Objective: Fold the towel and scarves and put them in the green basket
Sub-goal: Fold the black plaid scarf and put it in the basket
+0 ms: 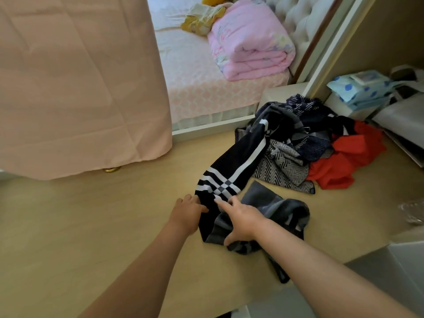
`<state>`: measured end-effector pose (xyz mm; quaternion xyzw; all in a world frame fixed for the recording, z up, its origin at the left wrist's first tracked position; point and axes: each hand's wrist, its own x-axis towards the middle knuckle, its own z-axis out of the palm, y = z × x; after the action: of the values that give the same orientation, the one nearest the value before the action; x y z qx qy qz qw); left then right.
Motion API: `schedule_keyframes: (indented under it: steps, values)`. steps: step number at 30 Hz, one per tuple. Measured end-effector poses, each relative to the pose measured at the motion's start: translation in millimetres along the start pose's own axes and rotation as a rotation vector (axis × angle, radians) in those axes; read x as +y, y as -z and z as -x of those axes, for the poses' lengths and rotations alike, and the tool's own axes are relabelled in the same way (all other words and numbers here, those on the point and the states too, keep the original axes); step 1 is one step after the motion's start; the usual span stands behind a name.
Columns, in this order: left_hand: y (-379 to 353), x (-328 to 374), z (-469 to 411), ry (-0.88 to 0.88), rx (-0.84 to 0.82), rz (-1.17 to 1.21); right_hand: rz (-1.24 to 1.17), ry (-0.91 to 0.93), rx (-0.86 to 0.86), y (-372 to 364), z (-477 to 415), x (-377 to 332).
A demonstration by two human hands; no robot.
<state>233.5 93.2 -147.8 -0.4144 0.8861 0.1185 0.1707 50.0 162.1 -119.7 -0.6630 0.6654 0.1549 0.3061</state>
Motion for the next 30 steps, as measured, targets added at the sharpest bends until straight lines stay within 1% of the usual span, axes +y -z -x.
schedule_keyframes:
  steps: [2,4,6,8,10,13,15,17,18,20,22,24,25,26,28,29,30]
  values:
    - [0,-2,5,-0.004,0.016,-0.011,0.021,-0.016,0.037,-2,1,2]
    - [-1,-5,11,-0.029,0.027,0.0,-0.028,0.001,0.078,1,3,3]
    - [0,-8,18,-0.058,0.031,0.01,-0.155,0.01,0.116,12,6,-2]
    - [0,-13,24,-0.075,0.036,0.076,-0.394,0.028,0.142,28,12,-12]
    - [1,-19,31,-0.097,0.052,0.221,-0.603,0.04,0.177,46,18,-24]
    - [15,-19,43,-0.119,0.118,0.57,-0.792,0.047,0.25,63,26,-40]
    - [30,-21,56,-0.052,0.182,0.776,-0.868,0.047,0.308,69,34,-52]
    - [45,-29,70,0.034,0.232,0.881,-0.907,0.034,0.391,71,43,-61]
    - [52,-35,77,0.049,0.264,0.903,-0.905,0.035,0.413,72,49,-65]
    - [66,-50,94,0.044,0.332,0.91,-0.848,0.048,0.392,73,63,-74]
    - [83,-68,115,0.04,0.373,0.88,-0.719,0.032,0.341,71,72,-84]
    - [97,-92,139,0.027,0.37,0.804,-0.568,0.018,0.335,71,79,-100]
    - [104,-105,153,0.005,0.345,0.747,-0.537,0.024,0.347,72,80,-110]
    - [110,-119,166,-0.014,0.296,0.687,-0.558,0.024,0.359,72,81,-120]
    - [118,-143,190,-0.004,0.143,0.532,-0.674,0.03,0.378,72,81,-143]
    - [120,-153,198,0.008,0.089,0.437,-0.737,0.045,0.373,73,81,-155]
    - [120,-162,207,0.023,0.068,0.37,-0.795,0.065,0.359,72,80,-167]
